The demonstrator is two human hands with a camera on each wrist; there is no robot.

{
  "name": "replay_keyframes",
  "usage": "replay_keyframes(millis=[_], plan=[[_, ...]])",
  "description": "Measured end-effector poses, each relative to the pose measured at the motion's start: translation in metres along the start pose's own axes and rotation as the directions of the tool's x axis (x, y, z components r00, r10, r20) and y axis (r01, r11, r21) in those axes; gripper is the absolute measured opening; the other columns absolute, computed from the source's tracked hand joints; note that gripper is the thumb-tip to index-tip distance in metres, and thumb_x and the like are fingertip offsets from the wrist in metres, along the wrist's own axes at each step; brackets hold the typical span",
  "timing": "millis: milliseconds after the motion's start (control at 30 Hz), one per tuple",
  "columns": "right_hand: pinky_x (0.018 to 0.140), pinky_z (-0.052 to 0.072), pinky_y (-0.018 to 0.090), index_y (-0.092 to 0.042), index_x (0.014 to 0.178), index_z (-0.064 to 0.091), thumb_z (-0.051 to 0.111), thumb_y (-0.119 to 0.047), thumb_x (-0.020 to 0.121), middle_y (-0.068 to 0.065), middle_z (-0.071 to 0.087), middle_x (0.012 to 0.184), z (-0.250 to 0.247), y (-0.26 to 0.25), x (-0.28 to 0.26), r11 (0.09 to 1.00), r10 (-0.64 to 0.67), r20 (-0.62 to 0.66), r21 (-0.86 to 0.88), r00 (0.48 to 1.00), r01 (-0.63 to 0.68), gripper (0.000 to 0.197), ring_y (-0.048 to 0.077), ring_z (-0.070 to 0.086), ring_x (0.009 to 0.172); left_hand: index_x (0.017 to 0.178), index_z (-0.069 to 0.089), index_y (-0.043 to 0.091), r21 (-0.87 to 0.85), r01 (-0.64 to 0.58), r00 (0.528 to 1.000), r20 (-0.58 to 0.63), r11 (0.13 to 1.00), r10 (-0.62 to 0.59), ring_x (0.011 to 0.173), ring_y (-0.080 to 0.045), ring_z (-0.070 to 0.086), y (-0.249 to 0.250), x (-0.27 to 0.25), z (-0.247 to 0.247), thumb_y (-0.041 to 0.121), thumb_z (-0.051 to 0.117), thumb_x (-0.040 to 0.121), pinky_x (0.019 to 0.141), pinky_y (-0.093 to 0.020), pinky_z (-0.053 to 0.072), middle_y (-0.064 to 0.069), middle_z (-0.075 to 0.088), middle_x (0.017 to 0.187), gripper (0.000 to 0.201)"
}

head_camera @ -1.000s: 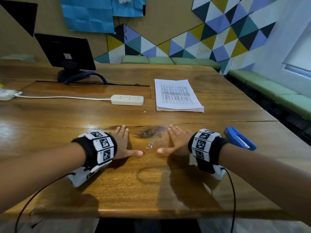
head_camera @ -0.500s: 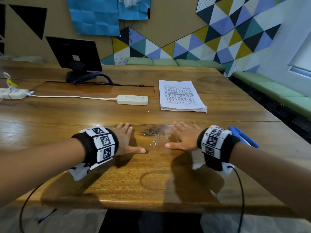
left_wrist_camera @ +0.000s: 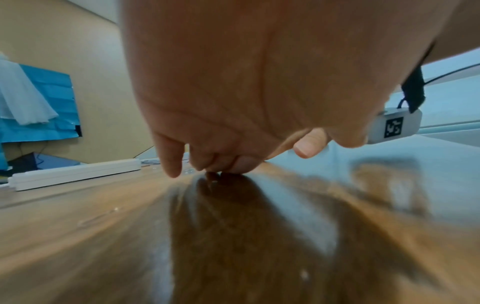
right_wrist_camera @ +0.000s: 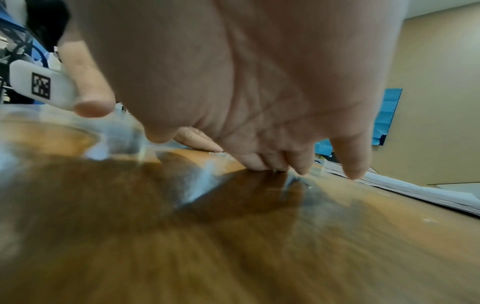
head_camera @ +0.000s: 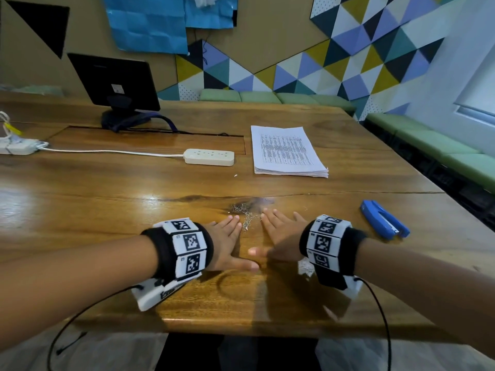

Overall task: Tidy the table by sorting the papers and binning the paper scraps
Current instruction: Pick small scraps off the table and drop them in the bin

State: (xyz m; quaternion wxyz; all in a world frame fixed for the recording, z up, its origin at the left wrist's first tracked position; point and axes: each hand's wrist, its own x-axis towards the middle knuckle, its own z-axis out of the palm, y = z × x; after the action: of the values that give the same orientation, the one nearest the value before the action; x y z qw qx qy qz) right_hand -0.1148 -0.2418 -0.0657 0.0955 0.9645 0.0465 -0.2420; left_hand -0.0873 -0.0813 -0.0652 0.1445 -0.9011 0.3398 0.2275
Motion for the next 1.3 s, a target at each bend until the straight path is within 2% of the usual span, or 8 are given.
replay_keyframes(millis=[167,400,633,700,767,967,1067,1300], plan=[[0.118,0.004,0.050,-0.009,0.151,-0.007,0.024,-0.064,0.091,0.005,-0.014,0.159,-0.022,0.001,0.010,0.996,-0.081,-0.016,0.045,0.997,0.082,0.087,0.022,-0.005,0.148,0.150,-0.007,0.009,-0.088,0.030,0.999,-0.027,0.996,-0.033,0.148,-0.019,-0.008,-0.008,0.010,-0.014,0.075,0.021,0.083,0.119,-0.040,0.005,-0.006,-0.013,0.159,0.098],[0.120,0.004,0.047,-0.010,0.150,-0.008,0.022,-0.071,0.087,0.004,-0.014,0.159,-0.013,0.011,0.002,0.998,-0.062,0.045,-0.006,0.997,0.063,0.093,0.020,-0.005,0.148,0.149,-0.010,0.010,-0.110,0.016,1.000,0.025,0.994,-0.013,0.147,-0.017,-0.008,-0.026,0.003,-0.006,0.073,0.022,0.084,0.121,-0.039,0.006,-0.005,-0.016,0.158,0.097],[0.119,0.006,0.048,-0.012,0.151,-0.005,0.027,-0.060,0.093,0.002,-0.011,0.160,-0.019,0.001,0.030,0.995,-0.104,-0.037,-0.003,0.994,0.104,0.082,0.021,-0.003,0.148,0.151,-0.002,0.012,-0.122,-0.005,1.000,0.024,0.993,0.008,0.148,-0.015,-0.002,-0.027,0.022,-0.024,0.068,0.020,0.088,0.120,-0.037,0.007,-0.002,-0.008,0.159,0.087],[0.119,0.009,0.044,-0.009,0.151,0.001,0.026,-0.058,0.094,0.006,-0.003,0.160,-0.029,0.008,0.035,0.988,-0.148,-0.024,0.026,0.989,0.149,0.079,0.024,0.003,0.148,0.151,0.005,0.014,-0.143,-0.022,1.000,0.011,0.990,0.023,0.148,-0.015,0.003,-0.035,0.025,-0.031,0.066,0.019,0.090,0.119,-0.035,0.008,0.000,-0.002,0.160,0.082],[0.117,0.020,0.040,-0.007,0.150,0.015,0.028,-0.059,0.094,0.012,0.015,0.158,-0.038,0.020,0.042,0.982,-0.163,-0.061,0.084,0.985,0.168,0.078,0.028,0.021,0.144,0.151,0.009,0.015,-0.179,-0.022,0.999,-0.028,0.984,0.018,0.148,-0.015,0.005,-0.046,0.028,-0.038,0.064,0.020,0.091,0.118,-0.034,0.009,0.000,0.000,0.160,0.078],[0.104,0.036,0.041,-0.006,0.128,0.045,0.033,-0.055,0.094,0.015,0.044,0.138,-0.042,0.041,0.071,0.990,0.022,-0.080,0.140,0.997,-0.011,0.061,0.030,0.045,0.126,0.151,0.008,0.012,-0.108,0.122,0.991,-0.048,0.987,-0.128,0.148,-0.020,0.005,-0.073,0.052,-0.046,0.061,0.026,0.092,0.119,-0.039,0.012,-0.005,-0.002,0.160,0.079],[0.114,0.026,0.042,-0.002,0.141,0.030,0.028,-0.053,0.096,0.015,0.023,0.154,-0.039,0.036,0.088,0.989,0.059,-0.078,0.142,0.995,-0.048,0.068,0.031,0.028,0.141,0.151,0.003,0.009,-0.060,0.188,0.982,-0.004,0.980,-0.189,0.148,-0.022,0.005,-0.078,0.066,-0.042,0.064,0.024,0.090,0.119,-0.039,0.011,-0.007,-0.003,0.160,0.085],[0.120,0.014,0.042,-0.005,0.151,0.006,0.028,-0.048,0.099,0.009,0.000,0.160,-0.066,0.024,0.133,0.987,0.036,-0.101,0.159,0.994,-0.019,0.071,0.026,0.011,0.148,0.151,-0.002,0.008,-0.131,0.199,0.979,-0.018,0.971,-0.203,0.148,-0.021,0.001,-0.090,0.090,-0.053,0.066,0.025,0.089,0.119,-0.041,0.007,-0.007,-0.007,0.160,0.089]])
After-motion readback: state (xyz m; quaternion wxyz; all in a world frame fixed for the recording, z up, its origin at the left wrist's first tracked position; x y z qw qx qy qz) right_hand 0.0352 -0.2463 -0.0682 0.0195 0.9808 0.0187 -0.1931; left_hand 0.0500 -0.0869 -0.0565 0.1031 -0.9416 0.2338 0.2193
